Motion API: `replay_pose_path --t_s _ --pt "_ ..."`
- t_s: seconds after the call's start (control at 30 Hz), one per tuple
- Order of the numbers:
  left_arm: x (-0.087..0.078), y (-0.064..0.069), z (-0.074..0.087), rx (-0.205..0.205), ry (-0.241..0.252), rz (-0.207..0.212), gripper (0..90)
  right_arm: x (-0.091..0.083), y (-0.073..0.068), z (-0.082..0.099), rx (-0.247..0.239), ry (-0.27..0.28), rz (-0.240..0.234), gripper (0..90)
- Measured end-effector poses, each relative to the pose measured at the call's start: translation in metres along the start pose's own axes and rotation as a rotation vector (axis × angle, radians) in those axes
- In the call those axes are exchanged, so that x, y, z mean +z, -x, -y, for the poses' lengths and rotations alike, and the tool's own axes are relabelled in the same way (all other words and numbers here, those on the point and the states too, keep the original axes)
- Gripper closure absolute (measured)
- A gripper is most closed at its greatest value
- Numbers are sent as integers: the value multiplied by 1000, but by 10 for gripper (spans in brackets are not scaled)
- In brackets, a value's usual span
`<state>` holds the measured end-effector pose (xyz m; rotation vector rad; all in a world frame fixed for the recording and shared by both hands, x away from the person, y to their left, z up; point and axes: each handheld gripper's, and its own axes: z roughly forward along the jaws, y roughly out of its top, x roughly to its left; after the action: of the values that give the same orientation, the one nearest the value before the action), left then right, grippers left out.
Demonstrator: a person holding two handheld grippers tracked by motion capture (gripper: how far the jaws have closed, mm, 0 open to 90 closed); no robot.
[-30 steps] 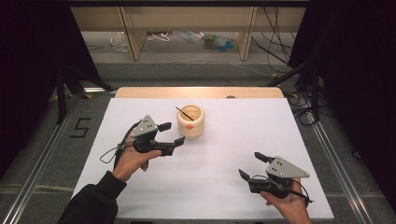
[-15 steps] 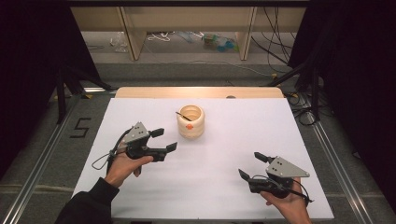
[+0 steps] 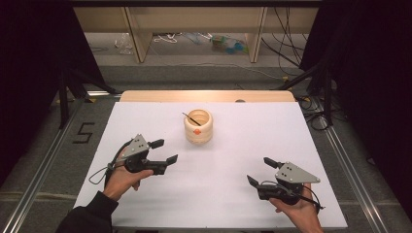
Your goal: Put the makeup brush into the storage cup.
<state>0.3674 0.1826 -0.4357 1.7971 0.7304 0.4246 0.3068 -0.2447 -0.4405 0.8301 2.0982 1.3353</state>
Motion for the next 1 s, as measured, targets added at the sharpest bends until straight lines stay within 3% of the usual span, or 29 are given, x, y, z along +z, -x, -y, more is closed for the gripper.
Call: replay_pose_path --t_s 0.17,0.43,1.0 --pt "-6 5 3 9 13 10 217 2 -1 -1 18 12 5 175" --pt "-12 5 5 -4 36 5 216 2 -1 -1 5 11 7 176" --pt "-18 14 15 13 14 19 192 2 -2 -1 17 -5 -5 176"
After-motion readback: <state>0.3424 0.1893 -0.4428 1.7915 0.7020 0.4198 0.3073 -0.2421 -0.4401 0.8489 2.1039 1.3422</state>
